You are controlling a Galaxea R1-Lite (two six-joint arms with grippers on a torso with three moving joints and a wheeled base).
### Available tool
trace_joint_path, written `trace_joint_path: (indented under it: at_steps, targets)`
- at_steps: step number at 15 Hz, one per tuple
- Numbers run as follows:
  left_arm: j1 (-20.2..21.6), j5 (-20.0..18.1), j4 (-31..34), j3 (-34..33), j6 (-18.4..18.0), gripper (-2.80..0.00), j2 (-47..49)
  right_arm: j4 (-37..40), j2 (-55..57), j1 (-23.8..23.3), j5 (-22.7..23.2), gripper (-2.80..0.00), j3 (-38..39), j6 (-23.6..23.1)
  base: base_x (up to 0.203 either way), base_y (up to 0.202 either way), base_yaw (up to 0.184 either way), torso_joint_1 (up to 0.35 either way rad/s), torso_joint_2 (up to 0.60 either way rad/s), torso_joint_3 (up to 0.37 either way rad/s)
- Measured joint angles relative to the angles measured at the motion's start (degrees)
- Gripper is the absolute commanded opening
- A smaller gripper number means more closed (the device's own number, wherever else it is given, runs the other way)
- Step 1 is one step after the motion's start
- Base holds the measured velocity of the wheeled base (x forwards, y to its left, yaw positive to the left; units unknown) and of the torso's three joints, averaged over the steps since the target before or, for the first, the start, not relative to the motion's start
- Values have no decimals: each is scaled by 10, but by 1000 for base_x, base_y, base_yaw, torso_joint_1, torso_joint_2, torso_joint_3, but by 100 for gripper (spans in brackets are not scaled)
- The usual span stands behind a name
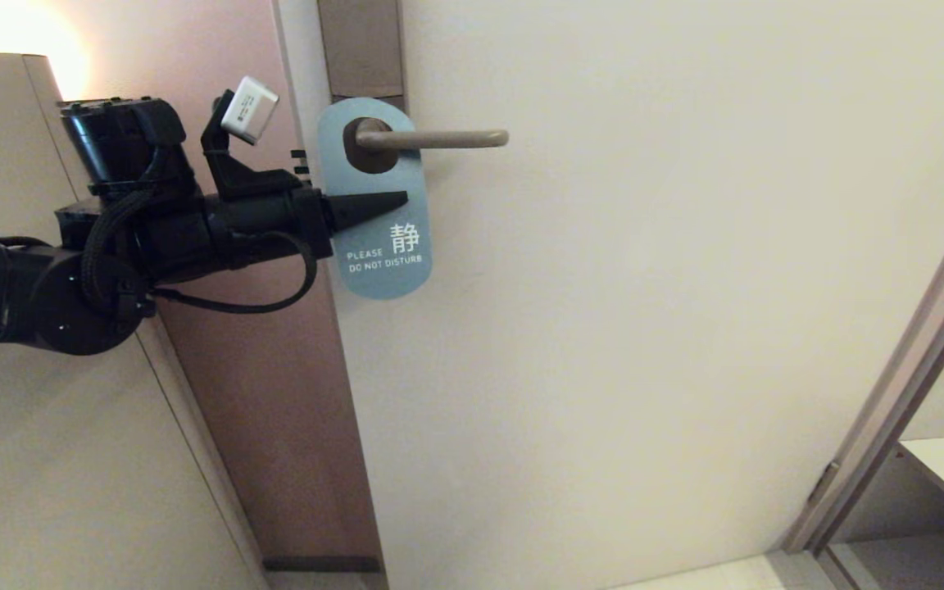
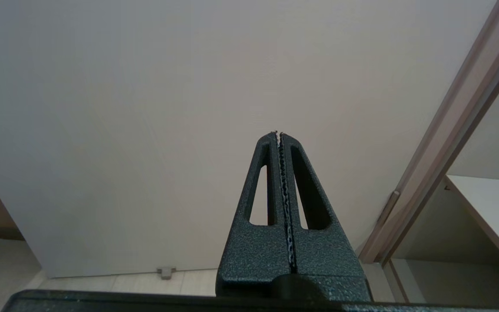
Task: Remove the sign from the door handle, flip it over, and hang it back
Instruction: Take down the sign
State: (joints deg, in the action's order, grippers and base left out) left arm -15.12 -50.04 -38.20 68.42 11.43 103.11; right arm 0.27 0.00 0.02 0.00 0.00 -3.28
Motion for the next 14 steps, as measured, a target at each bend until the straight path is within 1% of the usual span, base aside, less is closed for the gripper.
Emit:
trace_joint_path:
  at_steps: [3, 5, 7, 10, 14]
  targets:
    - [-2, 5, 0, -2, 0, -280, 1, 0, 0, 0, 0, -280, 0, 0, 0, 0, 0, 0, 0, 0]
    - [-2, 18, 1, -2, 0, -280, 1, 0, 0, 0, 0, -280, 0, 0, 0, 0, 0, 0, 0, 0]
    - [-4, 46, 1, -2, -5, -280, 2, 0, 0, 0, 0, -280, 0, 0, 0, 0, 0, 0, 0, 0]
    - [-16, 86, 4, -3, -30, -280, 2, 0, 0, 0, 0, -280, 0, 0, 0, 0, 0, 0, 0, 0]
    - [-37, 140, 4, -5, -33, -280, 1, 0, 0, 0, 0, -280, 0, 0, 0, 0, 0, 0, 0, 0]
